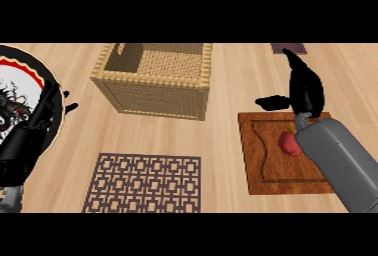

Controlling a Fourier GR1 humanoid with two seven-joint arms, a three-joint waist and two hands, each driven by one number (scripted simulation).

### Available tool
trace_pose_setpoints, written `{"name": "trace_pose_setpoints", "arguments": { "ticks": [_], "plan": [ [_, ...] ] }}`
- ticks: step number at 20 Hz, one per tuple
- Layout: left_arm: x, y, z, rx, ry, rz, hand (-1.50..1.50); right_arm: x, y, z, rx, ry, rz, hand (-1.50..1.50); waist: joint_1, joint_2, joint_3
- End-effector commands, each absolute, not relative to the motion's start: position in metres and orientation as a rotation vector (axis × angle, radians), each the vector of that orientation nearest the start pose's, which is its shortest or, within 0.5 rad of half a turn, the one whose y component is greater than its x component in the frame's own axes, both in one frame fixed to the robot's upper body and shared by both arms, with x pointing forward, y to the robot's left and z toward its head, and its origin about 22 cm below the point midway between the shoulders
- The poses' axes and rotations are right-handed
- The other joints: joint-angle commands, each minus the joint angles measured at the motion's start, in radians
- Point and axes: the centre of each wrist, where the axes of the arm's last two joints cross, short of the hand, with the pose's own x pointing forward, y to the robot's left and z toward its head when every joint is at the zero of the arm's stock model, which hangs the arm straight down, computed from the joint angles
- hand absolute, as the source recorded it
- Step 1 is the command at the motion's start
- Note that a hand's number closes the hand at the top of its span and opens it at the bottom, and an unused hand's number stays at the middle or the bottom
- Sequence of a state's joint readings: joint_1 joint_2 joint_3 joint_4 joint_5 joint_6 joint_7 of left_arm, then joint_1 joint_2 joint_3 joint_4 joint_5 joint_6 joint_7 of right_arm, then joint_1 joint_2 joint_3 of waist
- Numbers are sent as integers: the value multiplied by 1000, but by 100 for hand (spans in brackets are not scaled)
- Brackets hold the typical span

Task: Pick the bell pepper from the cutting board and place it in the basket

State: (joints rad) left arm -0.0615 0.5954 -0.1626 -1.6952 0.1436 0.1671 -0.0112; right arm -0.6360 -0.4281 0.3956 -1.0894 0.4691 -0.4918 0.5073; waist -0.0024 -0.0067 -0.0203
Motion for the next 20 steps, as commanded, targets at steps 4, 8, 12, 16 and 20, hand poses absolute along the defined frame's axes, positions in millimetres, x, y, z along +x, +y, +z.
{"name": "trace_pose_setpoints", "arguments": {
  "ticks": [4,8,12,16,20],
  "plan": [
    [263,299,84,312,-1727,-393,0,395,-191,109,-1083,-859,891,-150,9,-3,2],
    [263,292,74,300,-1714,-384,0,409,-151,169,-1024,-675,975,-150,6,-7,11],
    [272,298,74,317,-1710,-360,0,412,-132,211,-968,-549,1035,-150,-12,-5,16],
    [275,296,74,304,-1705,-372,0,416,-155,202,-946,-452,1037,-150,-18,-2,18],
    [275,303,74,296,-1713,-373,0,413,-158,197,-931,-434,1035,-150,-13,-2,19]
  ]
}}
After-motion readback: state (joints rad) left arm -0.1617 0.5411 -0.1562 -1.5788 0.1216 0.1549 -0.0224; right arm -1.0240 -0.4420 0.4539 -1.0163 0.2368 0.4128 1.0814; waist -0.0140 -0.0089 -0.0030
